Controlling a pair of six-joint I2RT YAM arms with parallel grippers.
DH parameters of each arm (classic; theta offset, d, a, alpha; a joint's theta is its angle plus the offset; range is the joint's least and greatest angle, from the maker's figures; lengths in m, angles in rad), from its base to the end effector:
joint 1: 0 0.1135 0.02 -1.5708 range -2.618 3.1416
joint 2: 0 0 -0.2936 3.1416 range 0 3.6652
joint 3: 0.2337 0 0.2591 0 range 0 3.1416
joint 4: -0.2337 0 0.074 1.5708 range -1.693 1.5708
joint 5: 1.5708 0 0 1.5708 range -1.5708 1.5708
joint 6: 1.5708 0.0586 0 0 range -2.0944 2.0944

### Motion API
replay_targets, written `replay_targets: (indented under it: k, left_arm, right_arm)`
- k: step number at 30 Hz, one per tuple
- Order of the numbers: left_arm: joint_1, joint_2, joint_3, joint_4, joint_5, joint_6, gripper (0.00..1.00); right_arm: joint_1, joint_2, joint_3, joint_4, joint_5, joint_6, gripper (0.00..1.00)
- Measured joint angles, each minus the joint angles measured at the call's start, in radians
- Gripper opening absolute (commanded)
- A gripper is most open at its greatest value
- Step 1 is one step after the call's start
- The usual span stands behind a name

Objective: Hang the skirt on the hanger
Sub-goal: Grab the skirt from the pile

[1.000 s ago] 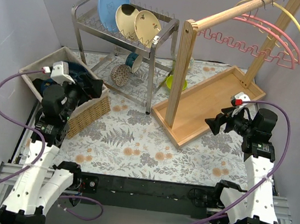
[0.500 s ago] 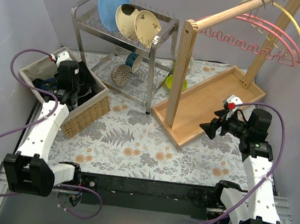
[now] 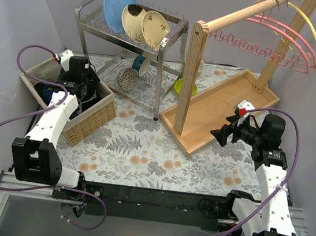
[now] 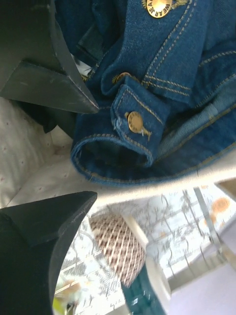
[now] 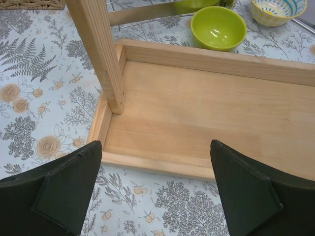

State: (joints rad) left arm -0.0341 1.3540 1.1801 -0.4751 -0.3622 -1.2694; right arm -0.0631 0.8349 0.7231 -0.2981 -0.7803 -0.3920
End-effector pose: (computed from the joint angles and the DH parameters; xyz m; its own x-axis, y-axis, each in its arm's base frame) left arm 0.3186 0.0099 0.3379 0.0596 -0.8955 -0.4410 -0.6511 0.3000 -0.6972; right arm 0.1884 0.0294 0.3165 -0.1387 -0.2633 -0.9547 -0.7056 0.7027 -0.0913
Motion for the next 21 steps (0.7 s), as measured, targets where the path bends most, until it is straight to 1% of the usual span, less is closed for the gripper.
replay_targets:
  k: [1, 4, 5, 8, 11, 14, 21]
  left_arm:
    - [0.000, 0.010, 0.001, 0.001, -0.008, -0.005, 0.51]
    - [0.000, 0.035, 0.001, -0.003, -0.023, -0.016, 0.31]
    - [0.000, 0.043, 0.001, -0.004, -0.024, -0.016, 0.16]
    - [0.000, 0.067, 0.012, -0.014, -0.027, -0.010, 0.00]
    - [0.000, 0.073, 0.042, -0.036, -0.026, 0.005, 0.00]
    - [0.000, 0.055, 0.103, -0.053, -0.021, 0.016, 0.00]
    - [0.002, -0.095, 0.298, -0.064, 0.016, 0.024, 0.00]
  right_arm:
    - [0.001, 0.000, 0.000, 0.000, 0.000, -0.001, 0.98]
    - [0.007, 0.000, 0.000, 0.000, 0.005, -0.002, 0.98]
    - [0.008, 0.000, 0.000, 0.000, 0.008, -0.004, 0.98]
    - [0.014, 0.000, 0.000, 0.000, 0.016, -0.005, 0.98]
    - [0.020, 0.000, 0.000, 0.000, 0.022, -0.006, 0.98]
    - [0.025, 0.000, 0.000, 0.000, 0.024, -0.008, 0.98]
    - [0.032, 0.000, 0.000, 0.000, 0.031, -0.008, 0.98]
